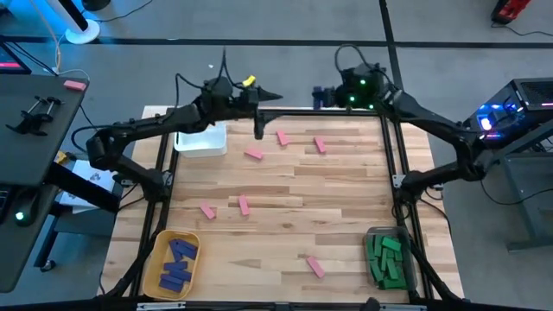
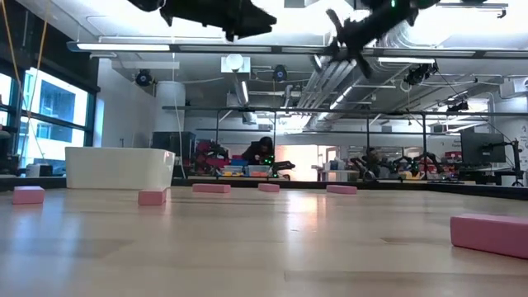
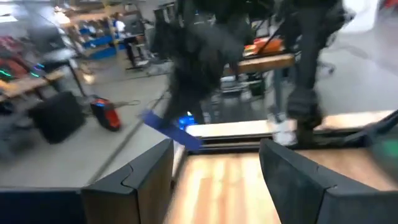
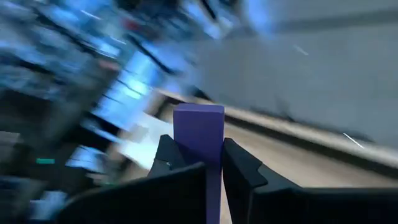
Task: Sort blocks
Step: Put the purple block into the yellow bin
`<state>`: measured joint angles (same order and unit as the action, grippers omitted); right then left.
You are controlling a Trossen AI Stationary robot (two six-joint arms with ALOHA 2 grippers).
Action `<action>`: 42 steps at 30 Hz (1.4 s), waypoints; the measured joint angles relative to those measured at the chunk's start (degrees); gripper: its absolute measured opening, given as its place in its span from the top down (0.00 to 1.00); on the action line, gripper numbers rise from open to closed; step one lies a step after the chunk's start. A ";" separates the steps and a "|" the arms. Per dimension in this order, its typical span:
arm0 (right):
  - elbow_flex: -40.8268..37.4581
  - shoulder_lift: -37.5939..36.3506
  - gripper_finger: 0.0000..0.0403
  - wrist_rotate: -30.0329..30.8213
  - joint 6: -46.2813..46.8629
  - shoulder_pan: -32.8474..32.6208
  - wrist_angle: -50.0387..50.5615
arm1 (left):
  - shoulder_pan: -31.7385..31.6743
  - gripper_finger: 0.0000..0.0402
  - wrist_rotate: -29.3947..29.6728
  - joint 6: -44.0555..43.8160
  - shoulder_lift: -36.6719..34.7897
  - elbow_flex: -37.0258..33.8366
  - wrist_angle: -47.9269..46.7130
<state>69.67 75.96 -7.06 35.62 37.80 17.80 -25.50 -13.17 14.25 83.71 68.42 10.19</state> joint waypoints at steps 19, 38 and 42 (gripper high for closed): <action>0.09 1.84 1.00 20.60 -4.61 -18.56 -19.29 | 11.66 0.44 26.69 -16.62 1.92 0.07 3.72; 0.06 5.46 1.00 31.95 -4.06 -27.94 -23.42 | 13.58 0.50 30.19 -16.31 1.69 0.04 0.43; 0.06 5.46 1.00 31.07 -4.64 -27.75 -23.28 | 13.56 0.70 30.10 -19.37 1.69 0.04 1.02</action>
<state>69.73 81.43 24.01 30.98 10.04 -5.48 -11.94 16.93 -5.12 85.41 68.47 11.21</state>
